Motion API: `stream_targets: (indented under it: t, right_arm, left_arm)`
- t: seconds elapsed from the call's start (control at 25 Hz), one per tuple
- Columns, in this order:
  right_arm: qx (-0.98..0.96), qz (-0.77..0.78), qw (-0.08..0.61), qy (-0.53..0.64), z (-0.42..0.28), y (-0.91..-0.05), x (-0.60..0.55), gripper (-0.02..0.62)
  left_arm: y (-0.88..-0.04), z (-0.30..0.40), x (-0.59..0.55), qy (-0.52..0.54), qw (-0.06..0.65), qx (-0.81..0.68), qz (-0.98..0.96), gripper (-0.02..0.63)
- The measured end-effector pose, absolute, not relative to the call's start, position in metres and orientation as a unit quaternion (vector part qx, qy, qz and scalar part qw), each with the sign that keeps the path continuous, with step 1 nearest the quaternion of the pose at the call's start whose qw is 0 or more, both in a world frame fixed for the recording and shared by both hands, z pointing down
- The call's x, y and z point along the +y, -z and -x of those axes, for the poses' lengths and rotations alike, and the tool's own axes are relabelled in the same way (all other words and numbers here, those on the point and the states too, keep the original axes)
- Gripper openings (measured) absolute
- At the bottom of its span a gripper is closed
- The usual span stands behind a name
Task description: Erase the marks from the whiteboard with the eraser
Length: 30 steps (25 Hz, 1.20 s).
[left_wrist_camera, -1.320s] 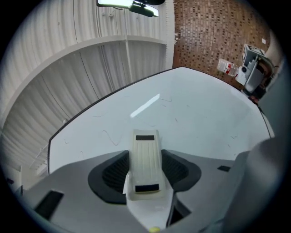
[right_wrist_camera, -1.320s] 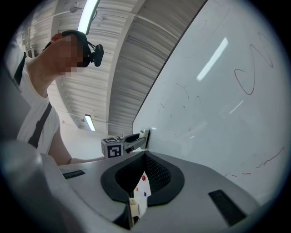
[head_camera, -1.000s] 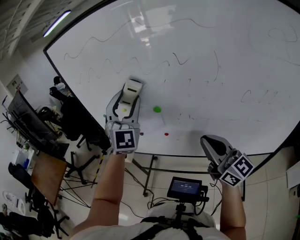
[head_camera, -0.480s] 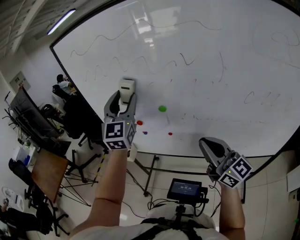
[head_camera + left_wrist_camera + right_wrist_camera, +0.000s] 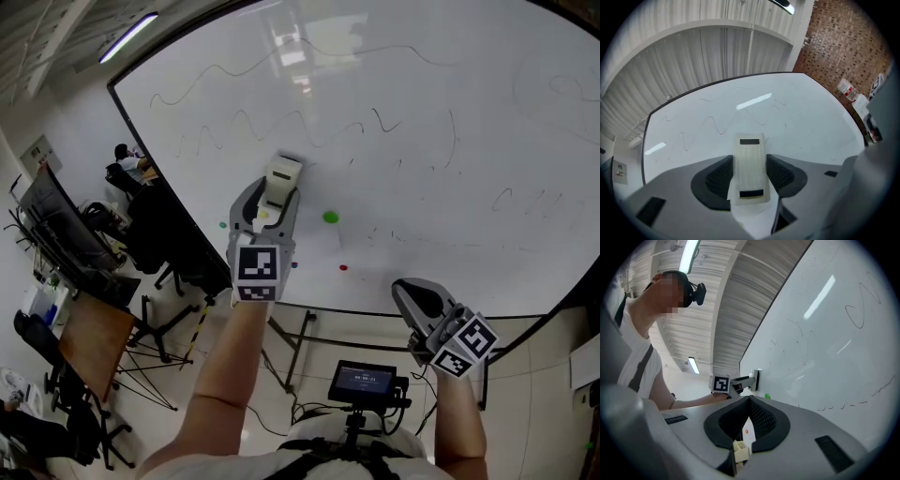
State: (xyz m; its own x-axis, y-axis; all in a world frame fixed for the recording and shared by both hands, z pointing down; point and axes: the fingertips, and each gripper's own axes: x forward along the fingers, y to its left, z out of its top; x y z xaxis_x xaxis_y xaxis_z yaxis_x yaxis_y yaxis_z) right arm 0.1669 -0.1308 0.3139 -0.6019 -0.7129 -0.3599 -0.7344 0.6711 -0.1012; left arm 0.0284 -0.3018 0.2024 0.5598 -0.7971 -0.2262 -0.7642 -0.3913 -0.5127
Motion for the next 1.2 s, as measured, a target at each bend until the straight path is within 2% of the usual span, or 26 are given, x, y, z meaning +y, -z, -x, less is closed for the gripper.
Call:
stream_targets:
  t: [0.2,0.44,0.64,1.2]
  right_arm:
    - [0.888,0.417,0.192,-0.028,-0.179,-0.316,-0.128,0.002]
    - [0.882,0.43,0.193,-0.027,-0.193,-0.32,-0.124,0.002]
    - [0.882,0.431,0.188,-0.03,-0.194,-0.317,-0.124,0.002]
    - [0.873,0.451,0.183,-0.027,-0.204,-0.321,-0.117,0.002]
  left_arm:
    - [-0.199,-0.037,-0.3,0.015,0.303,0.504,0.809,0.245]
    - [-0.216,-0.088,-0.278,0.07,0.392,0.466,0.79,0.247]
    - [-0.234,-0.11,-0.268,0.101,0.438,0.392,0.803,0.247]
    - [-0.193,-0.122,-0.258,0.038,0.389,0.425,0.816,0.247]
